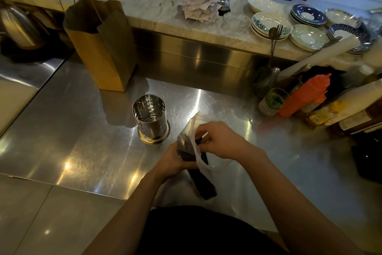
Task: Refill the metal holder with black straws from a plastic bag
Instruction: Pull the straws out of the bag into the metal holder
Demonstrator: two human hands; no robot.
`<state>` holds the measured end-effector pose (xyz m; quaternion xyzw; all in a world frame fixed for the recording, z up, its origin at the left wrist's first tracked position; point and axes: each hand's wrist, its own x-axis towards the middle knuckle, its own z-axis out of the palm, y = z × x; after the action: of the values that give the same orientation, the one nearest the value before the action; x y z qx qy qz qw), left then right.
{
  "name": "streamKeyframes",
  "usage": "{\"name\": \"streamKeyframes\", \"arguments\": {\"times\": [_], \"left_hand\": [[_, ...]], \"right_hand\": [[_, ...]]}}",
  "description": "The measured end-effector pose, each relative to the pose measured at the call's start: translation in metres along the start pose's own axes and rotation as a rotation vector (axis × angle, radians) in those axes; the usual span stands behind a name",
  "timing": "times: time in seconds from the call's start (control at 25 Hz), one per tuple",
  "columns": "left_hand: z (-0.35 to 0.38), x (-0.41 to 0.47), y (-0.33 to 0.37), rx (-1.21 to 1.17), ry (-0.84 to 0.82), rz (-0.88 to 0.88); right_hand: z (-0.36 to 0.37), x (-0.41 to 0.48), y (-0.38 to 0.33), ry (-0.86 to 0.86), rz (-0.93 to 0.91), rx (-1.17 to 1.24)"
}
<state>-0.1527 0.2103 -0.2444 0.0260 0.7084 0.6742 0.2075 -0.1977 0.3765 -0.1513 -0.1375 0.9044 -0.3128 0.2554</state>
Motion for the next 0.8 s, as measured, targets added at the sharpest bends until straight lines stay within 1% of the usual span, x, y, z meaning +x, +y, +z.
{"name": "streamKeyframes", "arguments": {"times": [0.12, 0.24, 0.36, 0.4, 0.48, 0.6, 0.68, 0.76, 0.8], "left_hand": [[0.000, -0.008, 0.012, -0.065, -0.014, -0.016], [0.001, -0.012, 0.023, -0.198, -0.005, -0.012], [0.000, -0.010, 0.034, -0.267, -0.011, 0.026], [-0.001, -0.009, 0.035, -0.279, -0.013, 0.043], [-0.005, -0.007, 0.036, -0.335, 0.009, 0.061], [-0.007, -0.006, 0.039, -0.466, 0.113, 0.083], [-0.008, -0.004, 0.041, -0.558, 0.223, 0.090], [-0.007, -0.003, 0.043, -0.621, 0.350, 0.079], [-0.006, -0.002, 0.044, -0.623, 0.405, 0.074]], "right_hand": [[-0.011, -0.003, -0.004, 0.013, -0.011, 0.033], [-0.023, -0.005, -0.014, 0.059, -0.067, 0.012], [-0.035, -0.007, -0.026, 0.169, -0.116, -0.015], [-0.040, -0.008, -0.028, 0.209, -0.121, 0.011], [-0.048, -0.011, -0.033, 0.309, -0.145, 0.141], [-0.055, -0.017, -0.037, 0.487, -0.232, 0.338], [-0.053, -0.019, -0.038, 0.538, -0.259, 0.372], [-0.045, -0.018, -0.036, 0.518, -0.253, 0.346], [-0.041, -0.017, -0.034, 0.471, -0.232, 0.327]]}}
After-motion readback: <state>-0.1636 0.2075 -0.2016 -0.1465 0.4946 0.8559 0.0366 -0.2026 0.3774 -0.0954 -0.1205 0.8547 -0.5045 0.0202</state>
